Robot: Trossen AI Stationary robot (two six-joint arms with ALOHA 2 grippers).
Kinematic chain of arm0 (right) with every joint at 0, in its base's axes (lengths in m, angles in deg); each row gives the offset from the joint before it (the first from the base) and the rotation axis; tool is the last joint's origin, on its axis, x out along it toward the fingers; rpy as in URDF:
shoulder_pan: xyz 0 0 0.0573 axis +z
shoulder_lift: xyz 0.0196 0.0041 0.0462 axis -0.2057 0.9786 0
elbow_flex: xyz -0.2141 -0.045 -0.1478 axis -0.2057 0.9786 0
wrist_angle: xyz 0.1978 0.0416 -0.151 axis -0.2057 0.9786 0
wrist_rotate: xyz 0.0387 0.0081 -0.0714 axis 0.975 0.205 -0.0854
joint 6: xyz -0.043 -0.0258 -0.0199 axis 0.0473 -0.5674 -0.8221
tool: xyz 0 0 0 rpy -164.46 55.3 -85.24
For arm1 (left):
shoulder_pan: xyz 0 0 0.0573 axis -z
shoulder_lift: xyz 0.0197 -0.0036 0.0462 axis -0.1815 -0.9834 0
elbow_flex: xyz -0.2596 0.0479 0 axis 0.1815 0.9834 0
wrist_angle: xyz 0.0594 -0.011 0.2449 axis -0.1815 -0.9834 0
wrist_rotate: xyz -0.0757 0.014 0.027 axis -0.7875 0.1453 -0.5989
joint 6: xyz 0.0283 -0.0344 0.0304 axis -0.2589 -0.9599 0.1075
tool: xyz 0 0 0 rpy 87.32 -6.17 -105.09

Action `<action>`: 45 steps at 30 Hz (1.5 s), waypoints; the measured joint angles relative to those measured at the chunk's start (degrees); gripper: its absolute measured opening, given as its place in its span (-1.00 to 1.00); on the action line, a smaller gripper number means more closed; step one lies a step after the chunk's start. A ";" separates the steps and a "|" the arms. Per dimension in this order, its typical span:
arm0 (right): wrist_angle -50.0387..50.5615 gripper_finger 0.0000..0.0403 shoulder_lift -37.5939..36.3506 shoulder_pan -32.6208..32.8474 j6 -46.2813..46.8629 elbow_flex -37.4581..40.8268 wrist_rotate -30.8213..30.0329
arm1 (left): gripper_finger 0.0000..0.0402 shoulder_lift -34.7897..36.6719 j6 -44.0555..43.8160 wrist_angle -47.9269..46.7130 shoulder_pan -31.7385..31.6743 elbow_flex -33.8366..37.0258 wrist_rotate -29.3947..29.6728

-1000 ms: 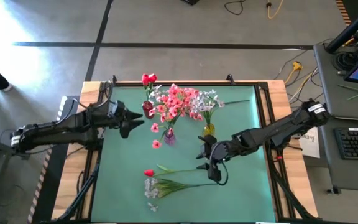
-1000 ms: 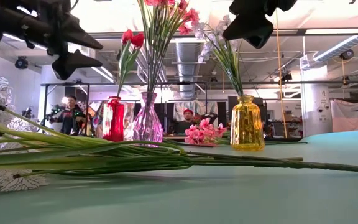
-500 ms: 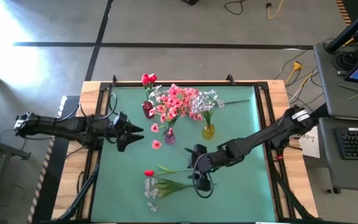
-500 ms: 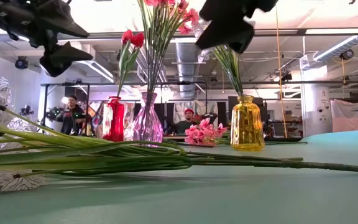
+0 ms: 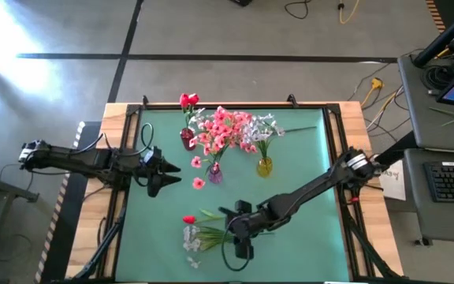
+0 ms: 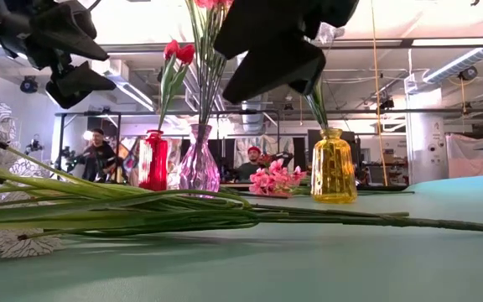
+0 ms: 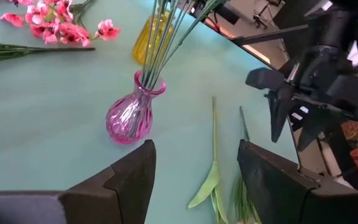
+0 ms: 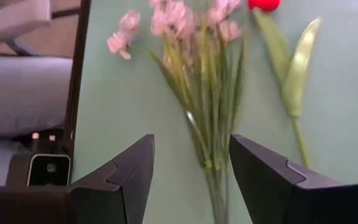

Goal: Sort flowers into vase by color
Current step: Put the bottom white flower into the yellow vase

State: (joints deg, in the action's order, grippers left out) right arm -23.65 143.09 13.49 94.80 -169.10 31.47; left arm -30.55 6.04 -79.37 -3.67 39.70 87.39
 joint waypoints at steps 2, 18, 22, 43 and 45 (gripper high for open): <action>2.04 0.00 1.91 0.50 1.30 -2.40 -0.03 | 0.08 0.13 0.21 -0.57 0.00 0.00 -0.04; 6.49 0.00 10.69 2.17 12.73 -7.66 -0.07 | 0.08 0.39 6.93 -1.98 -0.01 -0.13 -2.86; 6.75 0.00 12.41 2.15 13.56 -7.66 -1.28 | 0.08 0.41 7.71 -2.12 -0.01 -0.15 -2.86; 8.13 -0.21 10.38 2.25 9.80 -7.59 -4.94 | 0.08 0.24 7.73 -3.13 -0.01 -0.20 -2.80; 8.18 -0.20 10.40 2.24 9.18 -7.58 -5.93 | 0.08 0.18 7.73 -3.08 -0.01 -0.20 -2.80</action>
State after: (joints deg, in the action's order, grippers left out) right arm -15.47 153.50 15.72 103.98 -176.67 25.54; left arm -30.36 13.77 -82.45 -3.68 39.51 84.59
